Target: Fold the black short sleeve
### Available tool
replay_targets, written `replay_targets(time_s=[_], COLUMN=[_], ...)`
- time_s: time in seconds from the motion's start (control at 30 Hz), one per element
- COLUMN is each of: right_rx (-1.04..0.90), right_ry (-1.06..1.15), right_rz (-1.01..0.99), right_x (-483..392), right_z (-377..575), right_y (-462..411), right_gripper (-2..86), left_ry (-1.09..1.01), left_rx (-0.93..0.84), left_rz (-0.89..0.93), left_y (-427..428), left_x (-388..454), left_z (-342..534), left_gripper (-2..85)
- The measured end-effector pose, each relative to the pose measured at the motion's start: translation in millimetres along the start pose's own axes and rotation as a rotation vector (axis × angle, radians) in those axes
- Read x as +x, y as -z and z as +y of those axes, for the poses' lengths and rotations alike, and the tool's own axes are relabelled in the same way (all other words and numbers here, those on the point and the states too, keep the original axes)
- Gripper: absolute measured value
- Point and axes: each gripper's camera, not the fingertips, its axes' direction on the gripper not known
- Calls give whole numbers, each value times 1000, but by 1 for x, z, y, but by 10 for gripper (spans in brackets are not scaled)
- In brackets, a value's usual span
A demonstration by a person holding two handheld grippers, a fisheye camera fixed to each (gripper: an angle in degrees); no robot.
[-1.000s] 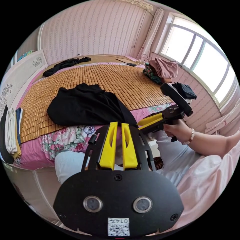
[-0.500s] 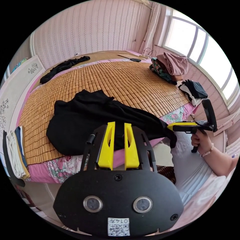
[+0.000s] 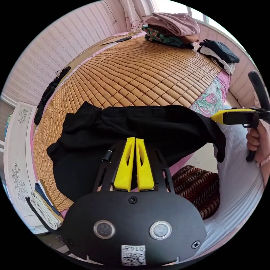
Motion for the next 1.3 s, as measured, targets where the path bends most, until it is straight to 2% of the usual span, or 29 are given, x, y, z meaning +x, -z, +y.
replay_targets(time_s=[0.17,0.33,0.5,0.6,0.7,0.8,0.87,0.97,1.03,1.1,1.17,1.23,1.3], right_rx=[46,60,-97,-190,-234,-218,-204,-191,-190,-193,-195,-230,-231], right_ry=[47,131,187,250,291,272,290,357,387,405,411,441,460], right_rz=[-121,-213,-218,-237,-316,-430,-478,-485,-470,-466,-477,-477,-436], right_x=[5,-2,-14,-27,-40,-54,-67,-93,-105,-116,-124,-133,-139], right_z=[-2,5,17,14,15,15,14,15,17,21,26,32,38], right_y=[6,18,6,-8,-19,-21,-20,-17,-15,-14,-16,-22,-24], right_gripper=[-3,-3,-3,-3,-4,-4,-4,-4,-4,-3,-3,-1,2], left_ry=[163,137,190,336,456,441,385,268,295,334,324,300,285], left_rx=[182,308,288,242,210,338,420,398,427,457,411,367,400], left_rz=[88,3,-107,-198,-84,147,269,291,313,333,384,396,343], left_y=[73,175,229,238,234,236,232,221,219,219,217,219,234], left_x=[-58,-96,-104,-115,-120,-85,-44,-9,-9,-16,-22,-24,-25], left_z=[47,80,159,225,280,295,284,263,262,263,262,267,284], left_gripper=[-9,-10,-10,-9,-8,1,67,128,136,132,42,4,-5])
